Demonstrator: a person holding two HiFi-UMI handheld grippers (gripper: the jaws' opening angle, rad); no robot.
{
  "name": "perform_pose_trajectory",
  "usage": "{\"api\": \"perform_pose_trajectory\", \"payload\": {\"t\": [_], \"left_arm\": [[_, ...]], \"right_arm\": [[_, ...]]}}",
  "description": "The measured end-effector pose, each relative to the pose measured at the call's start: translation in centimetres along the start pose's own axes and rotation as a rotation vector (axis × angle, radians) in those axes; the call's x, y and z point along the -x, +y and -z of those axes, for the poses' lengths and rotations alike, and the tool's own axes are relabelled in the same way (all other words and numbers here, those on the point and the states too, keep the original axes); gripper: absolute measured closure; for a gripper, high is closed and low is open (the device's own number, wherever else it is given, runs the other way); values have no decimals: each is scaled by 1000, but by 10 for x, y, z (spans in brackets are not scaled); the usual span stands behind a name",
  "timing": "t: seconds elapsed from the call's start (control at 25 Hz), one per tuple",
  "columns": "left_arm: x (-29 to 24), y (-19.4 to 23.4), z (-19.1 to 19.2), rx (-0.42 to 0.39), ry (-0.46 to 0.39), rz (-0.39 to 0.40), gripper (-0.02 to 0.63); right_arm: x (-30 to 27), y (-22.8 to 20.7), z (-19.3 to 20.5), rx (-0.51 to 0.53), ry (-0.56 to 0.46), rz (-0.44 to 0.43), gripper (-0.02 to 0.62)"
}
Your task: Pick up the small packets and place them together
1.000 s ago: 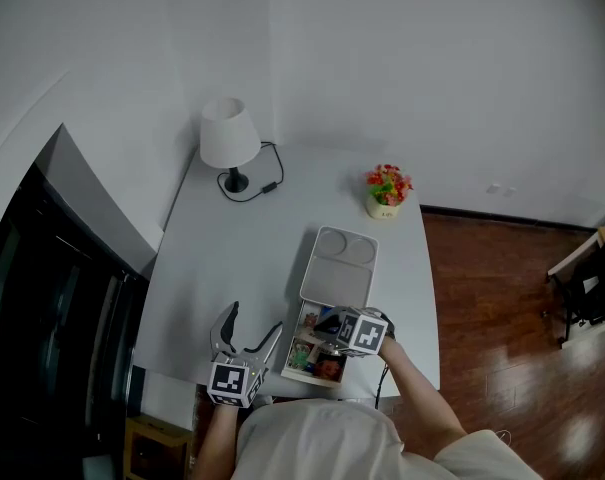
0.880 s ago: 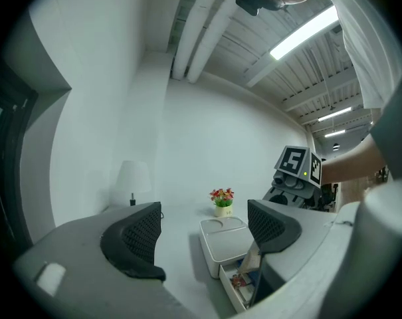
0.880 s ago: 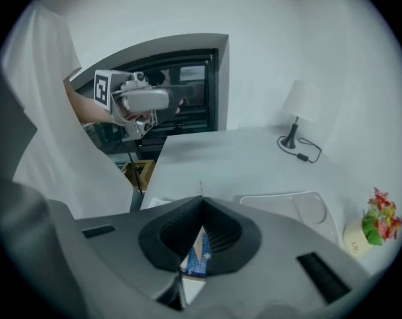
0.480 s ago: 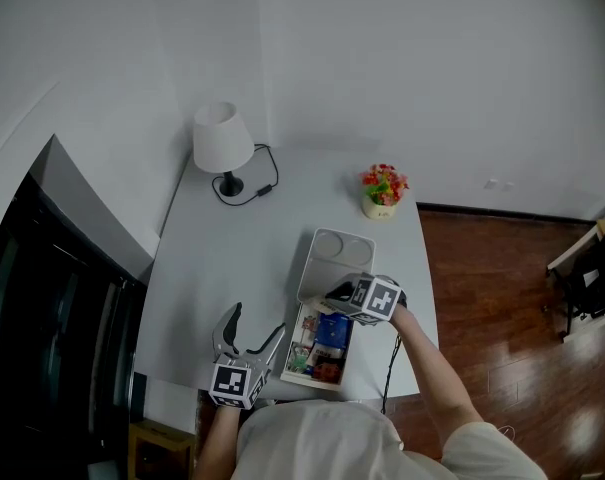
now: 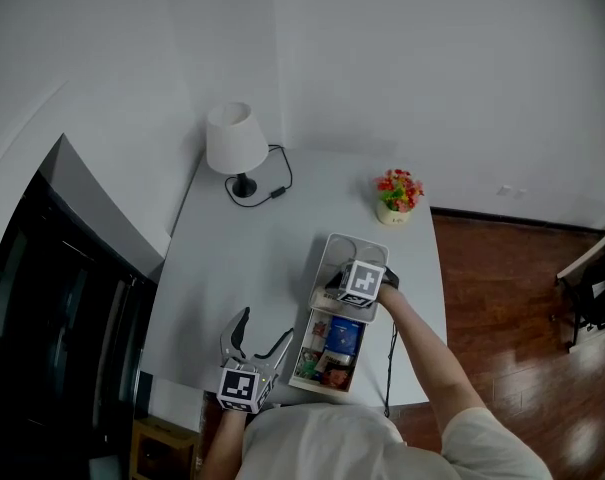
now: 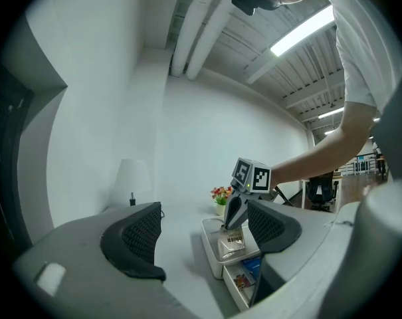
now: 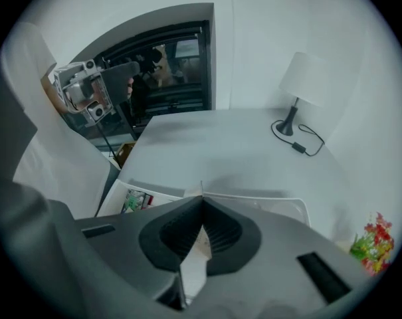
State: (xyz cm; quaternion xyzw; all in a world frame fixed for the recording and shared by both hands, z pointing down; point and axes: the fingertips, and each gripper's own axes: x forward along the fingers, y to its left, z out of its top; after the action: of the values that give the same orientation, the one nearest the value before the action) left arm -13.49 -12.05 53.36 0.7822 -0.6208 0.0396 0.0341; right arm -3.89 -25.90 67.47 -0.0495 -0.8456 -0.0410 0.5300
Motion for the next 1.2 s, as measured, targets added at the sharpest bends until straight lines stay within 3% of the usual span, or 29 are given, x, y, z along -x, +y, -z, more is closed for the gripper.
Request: {"api": "perform_pose_trajectory", "payload": {"t": [0.36,0.52,0.72,0.76,0.8,0.84,1.0,1.2], "left_arm": [[3,12,4,17,9,-32,207],[6,18,7,24,15,-45,207],[8,23,9,27,20,-51,207],[8,23,9,27,21,-49,207],[8,22,9,26,22,-46,207],[8,22,9,25,21,-43,207],[5,18,7,23,15,-24,207],[2,11,2,18,-2,5,207]], "right_arm": [[-46,-27,21,40,137,42,592],[-55,-31,14,17,109,63,564],[-50,-49,13,-26,81,168,537],[-50,-48,12,-29,61,167,442],[-50,-48,10,-35,43,162,252],[-48,-47,7,-43,30,164,173],[-33,-52,-3,-86,-42,232,175],[10,-42,-30,-230,-324,312,174]]}}
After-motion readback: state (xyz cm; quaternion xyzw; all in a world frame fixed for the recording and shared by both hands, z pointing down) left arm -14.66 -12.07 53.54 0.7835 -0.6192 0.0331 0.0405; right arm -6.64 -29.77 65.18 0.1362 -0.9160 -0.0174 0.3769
